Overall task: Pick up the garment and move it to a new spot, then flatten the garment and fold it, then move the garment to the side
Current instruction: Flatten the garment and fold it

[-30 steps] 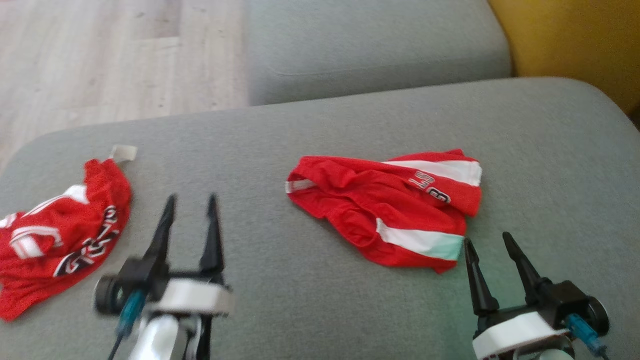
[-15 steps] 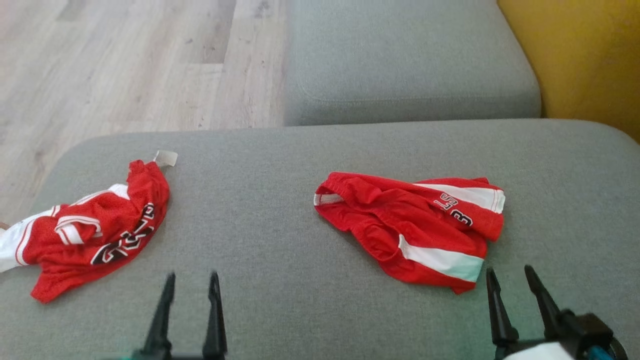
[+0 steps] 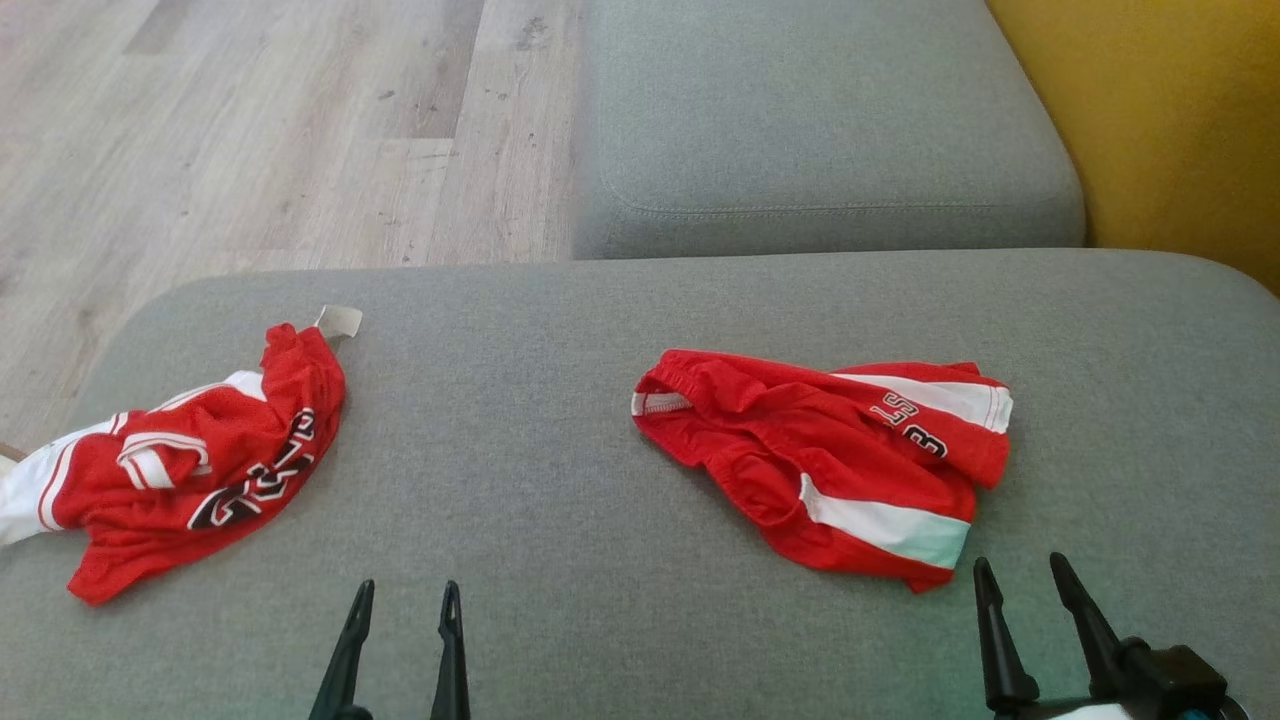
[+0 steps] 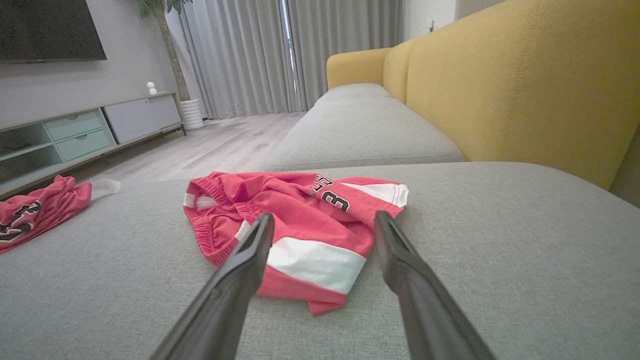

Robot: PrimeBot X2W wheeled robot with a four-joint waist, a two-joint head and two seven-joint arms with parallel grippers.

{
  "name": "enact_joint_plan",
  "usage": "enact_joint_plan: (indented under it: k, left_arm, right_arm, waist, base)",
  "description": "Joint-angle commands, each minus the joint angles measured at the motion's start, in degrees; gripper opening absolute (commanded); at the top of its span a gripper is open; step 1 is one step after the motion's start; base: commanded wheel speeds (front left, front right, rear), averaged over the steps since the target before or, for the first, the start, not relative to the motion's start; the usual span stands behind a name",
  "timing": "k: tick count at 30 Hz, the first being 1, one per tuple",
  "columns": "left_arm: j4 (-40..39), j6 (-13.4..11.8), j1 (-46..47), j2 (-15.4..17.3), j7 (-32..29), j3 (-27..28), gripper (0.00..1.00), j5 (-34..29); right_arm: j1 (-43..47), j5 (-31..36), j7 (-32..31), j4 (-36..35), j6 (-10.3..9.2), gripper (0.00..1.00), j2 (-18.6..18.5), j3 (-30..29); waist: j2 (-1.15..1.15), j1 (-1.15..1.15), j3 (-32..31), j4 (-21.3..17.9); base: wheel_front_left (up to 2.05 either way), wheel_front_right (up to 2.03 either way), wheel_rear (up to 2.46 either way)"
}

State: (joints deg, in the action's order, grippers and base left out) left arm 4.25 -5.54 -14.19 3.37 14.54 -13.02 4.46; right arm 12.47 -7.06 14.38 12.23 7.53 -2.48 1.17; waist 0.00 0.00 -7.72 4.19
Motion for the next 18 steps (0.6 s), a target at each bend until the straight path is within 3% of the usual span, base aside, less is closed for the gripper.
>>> enact_joint_plan:
  k: [1,18]
  left_arm:
    - [-1.7,-0.2,2.8,-0.5,0.5,1.4,1.00,-0.5]
    - [0.7,1.4,2.8,-0.5,0.5,-0.9,1.00,0.6]
  right_arm:
    - [-2.1,-0.2,0.6,-1.5,-0.04,1.00,-0.4,1.2]
    - [-2.4,0.2,0.6,-1.3,-0.04,1.00,-0.4,2.2]
  waist:
    - [0.00,0.00,0.0,0.0]
    - [0.00,0.00,0.2,-2.1]
  base:
    - [0.00,0.00,0.00]
    - [0.00,0.00,0.00]
